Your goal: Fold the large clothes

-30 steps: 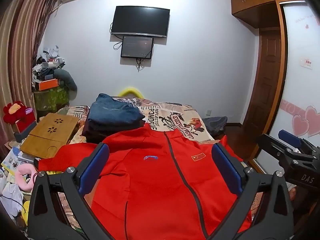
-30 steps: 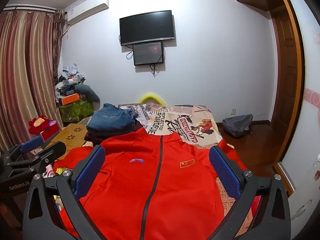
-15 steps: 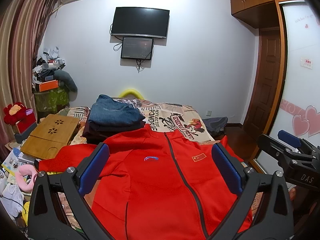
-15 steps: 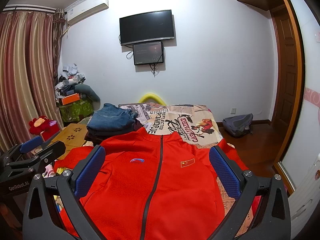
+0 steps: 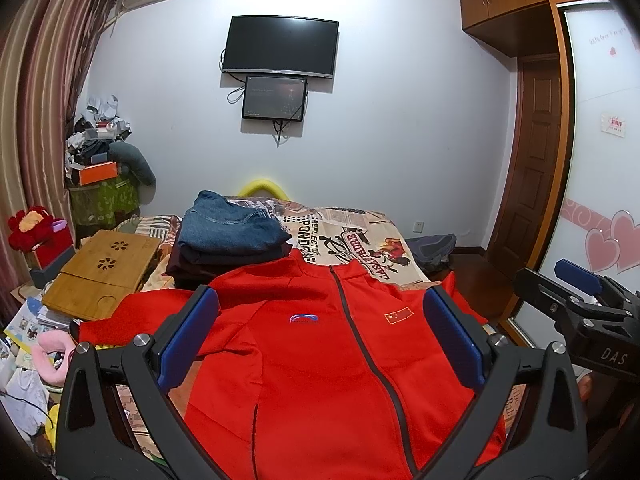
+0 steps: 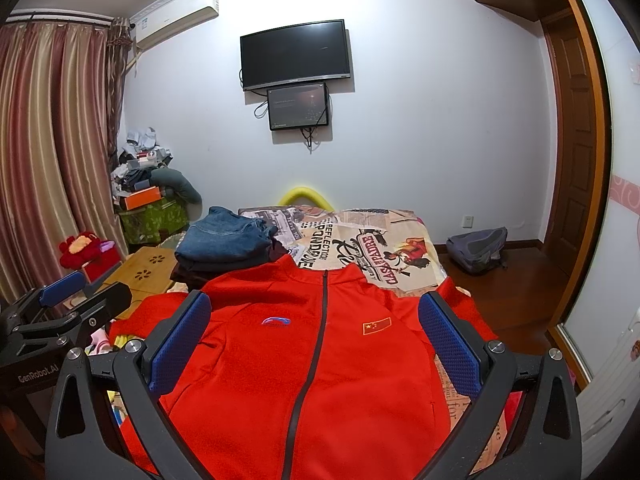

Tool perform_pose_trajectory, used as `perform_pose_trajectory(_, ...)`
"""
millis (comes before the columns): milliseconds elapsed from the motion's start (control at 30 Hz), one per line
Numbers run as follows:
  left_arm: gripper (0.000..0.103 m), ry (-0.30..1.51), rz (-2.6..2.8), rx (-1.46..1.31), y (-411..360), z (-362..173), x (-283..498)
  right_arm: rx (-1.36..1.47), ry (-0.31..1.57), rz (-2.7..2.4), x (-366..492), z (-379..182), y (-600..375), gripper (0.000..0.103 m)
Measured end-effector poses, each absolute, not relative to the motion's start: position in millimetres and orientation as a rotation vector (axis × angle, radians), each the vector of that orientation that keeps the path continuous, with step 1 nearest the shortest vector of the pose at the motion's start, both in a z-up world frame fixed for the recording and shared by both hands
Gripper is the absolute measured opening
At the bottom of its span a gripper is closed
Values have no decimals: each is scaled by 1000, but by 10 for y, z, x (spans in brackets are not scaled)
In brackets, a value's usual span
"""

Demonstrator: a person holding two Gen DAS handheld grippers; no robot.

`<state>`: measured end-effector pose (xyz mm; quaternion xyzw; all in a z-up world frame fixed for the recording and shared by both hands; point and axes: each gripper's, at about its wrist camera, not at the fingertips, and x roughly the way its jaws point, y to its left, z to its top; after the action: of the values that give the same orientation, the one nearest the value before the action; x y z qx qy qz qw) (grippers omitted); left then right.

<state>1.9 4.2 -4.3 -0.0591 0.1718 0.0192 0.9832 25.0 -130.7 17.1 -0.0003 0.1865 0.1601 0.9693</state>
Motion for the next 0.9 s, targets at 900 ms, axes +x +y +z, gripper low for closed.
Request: perform_pose_trajectory(900,103,344,38,-118,34,-28,10,-4,375,325,217,183,-1274,103)
